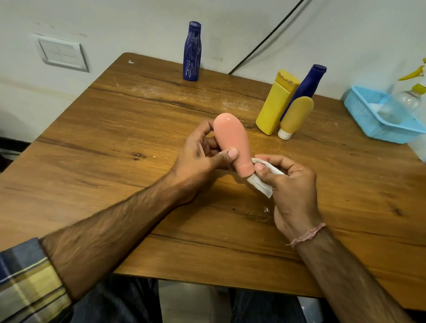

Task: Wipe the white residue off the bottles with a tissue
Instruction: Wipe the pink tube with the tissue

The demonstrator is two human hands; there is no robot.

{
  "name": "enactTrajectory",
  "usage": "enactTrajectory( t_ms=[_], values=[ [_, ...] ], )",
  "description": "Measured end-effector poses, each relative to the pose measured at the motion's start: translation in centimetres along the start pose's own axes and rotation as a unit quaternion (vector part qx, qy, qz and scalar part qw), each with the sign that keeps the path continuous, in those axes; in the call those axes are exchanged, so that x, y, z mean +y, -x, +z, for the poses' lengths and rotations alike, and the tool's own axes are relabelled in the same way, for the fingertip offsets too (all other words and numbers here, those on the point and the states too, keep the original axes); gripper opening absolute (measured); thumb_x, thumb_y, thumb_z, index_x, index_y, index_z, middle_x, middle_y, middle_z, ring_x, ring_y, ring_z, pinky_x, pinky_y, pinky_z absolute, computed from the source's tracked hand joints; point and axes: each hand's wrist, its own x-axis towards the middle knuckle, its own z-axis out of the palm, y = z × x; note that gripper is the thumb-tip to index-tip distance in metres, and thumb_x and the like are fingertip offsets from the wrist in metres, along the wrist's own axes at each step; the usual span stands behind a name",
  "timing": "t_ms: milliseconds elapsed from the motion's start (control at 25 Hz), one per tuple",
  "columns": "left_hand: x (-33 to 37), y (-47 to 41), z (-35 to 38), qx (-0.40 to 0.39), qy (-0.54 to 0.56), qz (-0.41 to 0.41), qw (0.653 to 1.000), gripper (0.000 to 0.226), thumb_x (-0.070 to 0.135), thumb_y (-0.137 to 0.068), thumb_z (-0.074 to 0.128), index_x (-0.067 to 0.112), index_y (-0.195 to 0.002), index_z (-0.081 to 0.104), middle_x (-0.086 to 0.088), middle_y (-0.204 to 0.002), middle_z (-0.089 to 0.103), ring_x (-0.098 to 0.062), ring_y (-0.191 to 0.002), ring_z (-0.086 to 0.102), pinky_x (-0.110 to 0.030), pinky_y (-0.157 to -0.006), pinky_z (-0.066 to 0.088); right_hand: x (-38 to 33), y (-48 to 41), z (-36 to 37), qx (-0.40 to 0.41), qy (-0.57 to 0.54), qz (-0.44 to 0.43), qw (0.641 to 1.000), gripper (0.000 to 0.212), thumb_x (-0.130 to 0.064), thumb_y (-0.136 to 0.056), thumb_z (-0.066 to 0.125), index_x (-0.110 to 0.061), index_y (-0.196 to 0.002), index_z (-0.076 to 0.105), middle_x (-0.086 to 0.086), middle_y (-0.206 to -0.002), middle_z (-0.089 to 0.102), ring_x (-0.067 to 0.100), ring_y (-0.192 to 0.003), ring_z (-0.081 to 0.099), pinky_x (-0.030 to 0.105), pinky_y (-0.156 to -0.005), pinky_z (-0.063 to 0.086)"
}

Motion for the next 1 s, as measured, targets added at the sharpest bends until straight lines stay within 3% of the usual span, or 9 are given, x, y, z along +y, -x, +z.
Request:
enactTrajectory(
  t_ms=[160, 280, 400, 520, 600, 680, 800, 880, 1000],
  values=[
    [0.2, 0.4, 0.1, 0.020, -0.143, 0.060, 0.988, 0.055, 0.020, -0.077, 0.082, 0.011, -0.123, 0.053, -0.008, -0.113, 0.068, -0.020, -0.102, 0.070, -0.038, -0.082, 0.062, -1.2, 0.0, -0.4, -0.008, -0.003, -0.006, 1.000, 0.021, 0.003, -0.084, 0.074, -0.017, -0.086, 0.078, 0.003, -0.090, 0.079, 0.024, -0.088, 0.075, 0.041, -0.077, 0.063],
    [0.5, 0.7, 0.2, -0.008, -0.245, 0.101, 0.964, 0.048, 0.027, -0.079, 0.083, 0.014, -0.117, 0.058, -0.001, -0.108, 0.067, -0.018, -0.095, 0.069, -0.041, -0.073, 0.062, -2.9, -0.5, 0.3, -0.005, -0.036, -0.035, 0.999, 0.019, 0.002, -0.086, 0.073, -0.015, -0.090, 0.078, 0.001, -0.091, 0.079, 0.017, -0.089, 0.075, 0.033, -0.080, 0.061],
    [0.7, 0.9, 0.3, -0.007, -0.287, 0.125, 0.950, 0.046, 0.040, -0.078, 0.081, 0.018, -0.112, 0.060, 0.000, -0.102, 0.068, -0.019, -0.087, 0.069, -0.041, -0.069, 0.061, -3.9, 0.3, 1.0, -0.001, -0.021, -0.177, 0.984, 0.018, -0.002, -0.088, 0.074, -0.019, -0.093, 0.077, 0.000, -0.097, 0.078, 0.016, -0.100, 0.073, 0.031, -0.085, 0.060],
    [0.5, 0.8, 0.6, 0.008, -0.322, 0.152, 0.934, 0.047, 0.041, -0.078, 0.080, 0.015, -0.111, 0.060, 0.000, -0.095, 0.068, -0.013, -0.083, 0.068, -0.034, -0.067, 0.061, -4.0, 1.1, 1.1, 0.007, 0.050, -0.318, 0.947, 0.016, -0.004, -0.089, 0.074, -0.013, -0.102, 0.075, -0.001, -0.101, 0.076, 0.012, -0.101, 0.072, 0.025, -0.085, 0.058],
    [0.2, 0.7, 0.7, 0.016, -0.371, 0.167, 0.913, 0.053, 0.044, -0.075, 0.083, 0.020, -0.115, 0.057, 0.006, -0.089, 0.065, -0.009, -0.079, 0.064, -0.024, -0.064, 0.057, -3.1, 0.5, 1.1, 0.028, 0.059, -0.307, 0.950, 0.016, -0.005, -0.089, 0.074, -0.008, -0.105, 0.076, 0.002, -0.102, 0.076, 0.014, -0.102, 0.072, 0.032, -0.088, 0.060],
    [0.0, 0.4, 0.8, 0.004, -0.404, 0.154, 0.902, 0.069, 0.049, -0.070, 0.088, 0.019, -0.124, 0.057, 0.006, -0.086, 0.062, -0.011, -0.076, 0.060, -0.025, -0.064, 0.053, -2.2, -0.4, 1.0, 0.042, 0.038, -0.259, 0.964, 0.016, -0.007, -0.089, 0.075, -0.006, -0.105, 0.077, 0.004, -0.102, 0.077, 0.016, -0.102, 0.073, 0.042, -0.089, 0.060],
    [-0.2, 0.1, 0.9, -0.030, -0.415, 0.134, 0.899, 0.084, 0.054, -0.067, 0.087, 0.014, -0.133, 0.053, -0.001, -0.109, 0.060, -0.012, -0.093, 0.060, -0.028, -0.077, 0.057, -1.6, -1.2, 0.8, 0.045, 0.021, -0.221, 0.974, 0.016, -0.007, -0.088, 0.076, -0.009, -0.103, 0.078, 0.003, -0.101, 0.078, 0.017, -0.100, 0.073, 0.046, -0.090, 0.060],
    [0.1, 0.1, 1.0, -0.079, -0.371, 0.092, 0.921, 0.086, 0.047, -0.071, 0.087, 0.012, -0.139, 0.047, -0.001, -0.129, 0.056, -0.010, -0.114, 0.061, -0.029, -0.093, 0.058, -1.2, -1.4, 0.5, 0.046, 0.025, -0.215, 0.975, 0.016, -0.008, -0.088, 0.076, -0.011, -0.103, 0.078, 0.002, -0.102, 0.078, 0.017, -0.102, 0.073, 0.046, -0.092, 0.059],
    [0.2, 0.3, 0.6, -0.147, -0.257, 0.014, 0.955, 0.077, 0.017, -0.085, 0.081, 0.010, -0.150, 0.039, -0.002, -0.137, 0.057, -0.010, -0.125, 0.060, -0.029, -0.102, 0.054, -0.9, -1.8, 0.4, 0.052, 0.002, -0.201, 0.978, 0.017, -0.006, -0.088, 0.076, -0.012, -0.103, 0.078, 0.002, -0.103, 0.078, 0.018, -0.103, 0.072, 0.043, -0.093, 0.059]
  ],
)
